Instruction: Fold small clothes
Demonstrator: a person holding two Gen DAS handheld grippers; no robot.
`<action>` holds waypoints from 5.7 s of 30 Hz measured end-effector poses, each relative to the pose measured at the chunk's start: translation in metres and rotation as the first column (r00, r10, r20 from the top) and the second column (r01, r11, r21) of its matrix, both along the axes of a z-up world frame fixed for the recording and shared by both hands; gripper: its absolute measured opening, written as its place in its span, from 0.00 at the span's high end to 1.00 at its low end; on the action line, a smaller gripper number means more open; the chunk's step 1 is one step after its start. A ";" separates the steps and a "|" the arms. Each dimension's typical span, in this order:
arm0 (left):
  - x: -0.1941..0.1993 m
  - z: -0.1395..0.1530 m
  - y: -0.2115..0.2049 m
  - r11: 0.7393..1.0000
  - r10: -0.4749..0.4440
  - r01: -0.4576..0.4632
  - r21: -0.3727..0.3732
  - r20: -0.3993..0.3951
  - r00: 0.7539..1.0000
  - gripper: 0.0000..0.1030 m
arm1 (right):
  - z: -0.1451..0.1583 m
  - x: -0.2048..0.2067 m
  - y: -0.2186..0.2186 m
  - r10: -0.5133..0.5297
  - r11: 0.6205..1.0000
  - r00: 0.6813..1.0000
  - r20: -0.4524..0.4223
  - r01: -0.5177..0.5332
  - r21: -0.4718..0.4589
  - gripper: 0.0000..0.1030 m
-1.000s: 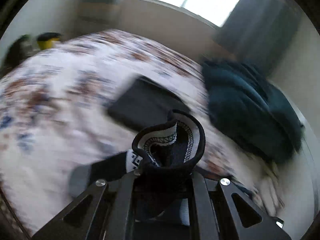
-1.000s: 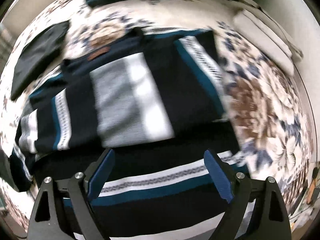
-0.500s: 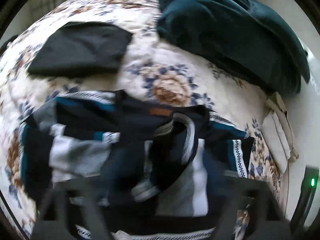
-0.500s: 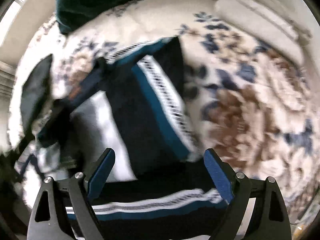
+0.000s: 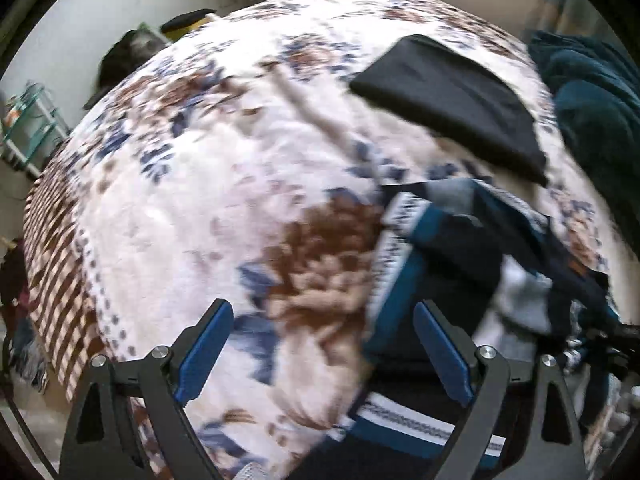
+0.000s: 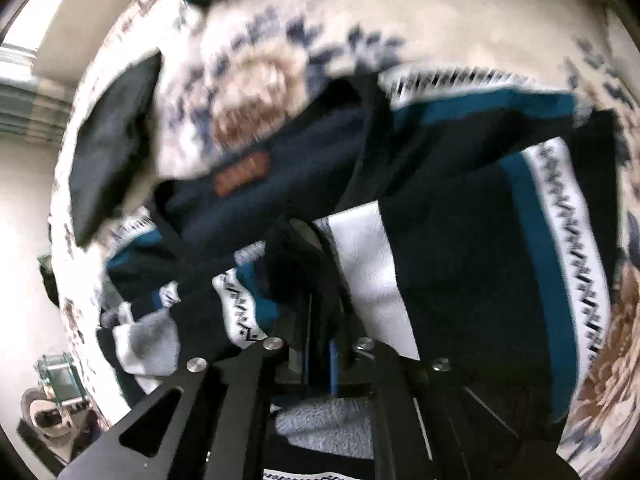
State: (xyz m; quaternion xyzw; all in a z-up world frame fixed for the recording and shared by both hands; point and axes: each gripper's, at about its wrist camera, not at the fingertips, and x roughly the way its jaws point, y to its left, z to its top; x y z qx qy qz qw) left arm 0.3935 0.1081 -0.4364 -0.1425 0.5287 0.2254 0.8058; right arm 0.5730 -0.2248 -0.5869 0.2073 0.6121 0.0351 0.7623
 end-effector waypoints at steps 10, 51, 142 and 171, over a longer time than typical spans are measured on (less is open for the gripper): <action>0.047 -0.026 -0.027 0.997 -0.078 0.078 -0.027 0.012 0.997 0.10 | 0.046 -0.045 -0.105 -0.155 0.977 0.987 0.048 0.160 -0.142 0.96; 0.162 -0.065 -0.050 0.950 -0.305 0.310 0.045 -0.098 0.947 0.10 | -0.008 0.050 0.149 0.627 0.748 0.757 -0.184 -0.651 -0.128 0.47; 0.192 -0.089 -0.037 0.950 -0.302 0.308 0.044 -0.103 0.948 0.00 | -0.020 -0.056 -0.145 -0.203 0.977 0.975 -0.094 0.196 -0.082 0.48; -0.102 0.003 -0.330 0.742 -0.665 0.634 -0.217 -0.123 0.736 0.00 | 0.102 -0.176 -0.247 -0.053 0.991 0.996 -0.067 0.061 0.121 0.05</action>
